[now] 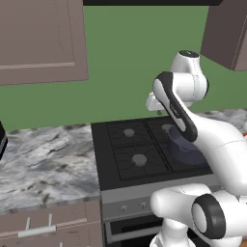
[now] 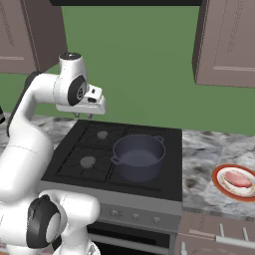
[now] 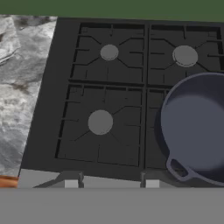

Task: Retrieve the frozen meat and place it in the pot on a burner. Then turn the burner on.

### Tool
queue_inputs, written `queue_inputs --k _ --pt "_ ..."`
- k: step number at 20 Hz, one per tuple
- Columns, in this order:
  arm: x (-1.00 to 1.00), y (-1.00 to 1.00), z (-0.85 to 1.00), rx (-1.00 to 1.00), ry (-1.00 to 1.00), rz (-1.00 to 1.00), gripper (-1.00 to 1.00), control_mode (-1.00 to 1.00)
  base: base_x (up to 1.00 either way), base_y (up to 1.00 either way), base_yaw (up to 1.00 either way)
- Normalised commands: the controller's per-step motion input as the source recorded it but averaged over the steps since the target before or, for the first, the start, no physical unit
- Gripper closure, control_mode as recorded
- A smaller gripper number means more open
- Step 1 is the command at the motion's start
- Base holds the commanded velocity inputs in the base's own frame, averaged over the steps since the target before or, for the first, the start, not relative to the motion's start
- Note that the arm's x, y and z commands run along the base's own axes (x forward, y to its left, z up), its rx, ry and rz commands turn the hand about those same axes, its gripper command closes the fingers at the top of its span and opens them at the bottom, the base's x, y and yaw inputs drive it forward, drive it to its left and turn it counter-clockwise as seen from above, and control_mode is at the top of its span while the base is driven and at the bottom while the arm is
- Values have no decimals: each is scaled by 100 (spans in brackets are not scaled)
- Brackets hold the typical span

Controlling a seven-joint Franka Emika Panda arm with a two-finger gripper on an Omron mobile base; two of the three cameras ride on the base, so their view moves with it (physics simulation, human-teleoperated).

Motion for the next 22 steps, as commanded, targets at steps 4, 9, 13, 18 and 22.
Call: queue_inputs --k 4,9,13,18,22 --pt "0 -2 -1 0 0 0 -100 -100 0 0 0" --pt "-1 -7 -3 0 0 -1 -100 -100 0 0 0" --pt "-9 -30 0 0 0 -2 -100 -100 0 0 0" --pt "-19 -35 0 0 0 -5 -100 -100 0 0 0" --pt "-16 -34 0 0 0 -5 -100 -100 0 0 0"
